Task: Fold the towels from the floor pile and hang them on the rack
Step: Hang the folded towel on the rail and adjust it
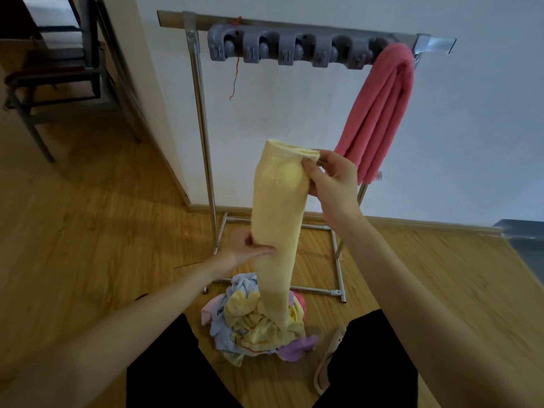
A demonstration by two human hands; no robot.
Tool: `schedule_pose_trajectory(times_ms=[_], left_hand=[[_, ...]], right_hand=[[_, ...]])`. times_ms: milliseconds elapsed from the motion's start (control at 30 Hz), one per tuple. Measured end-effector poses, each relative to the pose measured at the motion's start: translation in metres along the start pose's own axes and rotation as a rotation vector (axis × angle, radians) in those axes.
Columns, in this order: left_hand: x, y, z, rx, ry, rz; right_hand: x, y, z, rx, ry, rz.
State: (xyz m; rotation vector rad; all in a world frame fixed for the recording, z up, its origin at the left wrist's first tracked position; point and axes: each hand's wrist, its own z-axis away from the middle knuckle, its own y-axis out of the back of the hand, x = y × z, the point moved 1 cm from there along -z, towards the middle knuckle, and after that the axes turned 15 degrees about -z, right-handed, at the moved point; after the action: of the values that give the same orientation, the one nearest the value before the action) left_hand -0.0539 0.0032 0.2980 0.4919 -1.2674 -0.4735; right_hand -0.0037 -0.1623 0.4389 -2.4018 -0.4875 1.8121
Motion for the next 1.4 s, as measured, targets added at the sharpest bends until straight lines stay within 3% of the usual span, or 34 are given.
schedule_pose_trajectory(times_ms=[133, 267, 433, 533, 700, 800, 867, 900, 967, 1033, 1100, 1233, 1400], left_hand=[[-0.023, -0.023, -0.006, -0.063, 0.068, 0.061], [-0.038, -0.031, -0.008, -0.070, 0.163, 0.045], [-0.048, -0.021, -0.013, -0.027, 0.234, 0.042], [-0.032, -0.004, -0.017, -0.035, 0.137, 0.037], [0.019, 0.027, -0.017, -0.088, -0.082, -0.131], [0.055, 0.047, -0.010, -0.199, -0.218, -0.188], [0.074, 0.058, -0.005, -0.298, -0.280, -0.223], [0.081, 0.061, -0.004, -0.346, -0.303, -0.249], [0.092, 0.064, -0.003, -0.414, -0.337, -0.317], [0.099, 0.062, -0.002, -0.446, -0.349, -0.367], [0.103, 0.060, -0.003, -0.452, -0.358, -0.378], [0.105, 0.060, -0.005, -0.449, -0.367, -0.384], [0.110, 0.066, -0.005, -0.469, -0.403, -0.395]], right_hand=[[-0.015, 0.002, 0.001, 0.124, -0.122, -0.268], [-0.021, 0.024, 0.000, 0.441, -0.238, -0.585], [0.023, 0.073, 0.015, 0.773, -0.364, -0.528], [0.067, 0.098, 0.033, 0.806, -0.479, -0.375], [0.129, 0.123, 0.063, 0.617, -0.751, 0.034], [0.144, 0.123, 0.077, 0.305, -0.892, 0.410], [0.145, 0.114, 0.081, -0.025, -0.784, 0.817], [0.140, 0.105, 0.080, -0.124, -0.658, 0.866], [0.119, 0.087, 0.073, -0.185, -0.516, 0.536], [0.097, 0.072, 0.061, -0.272, -0.526, 0.076], [0.085, 0.068, 0.051, -0.399, -0.590, -0.145], [0.073, 0.071, 0.043, -0.618, -0.578, -0.074], [0.055, 0.088, 0.032, -0.649, -0.562, 0.066]])
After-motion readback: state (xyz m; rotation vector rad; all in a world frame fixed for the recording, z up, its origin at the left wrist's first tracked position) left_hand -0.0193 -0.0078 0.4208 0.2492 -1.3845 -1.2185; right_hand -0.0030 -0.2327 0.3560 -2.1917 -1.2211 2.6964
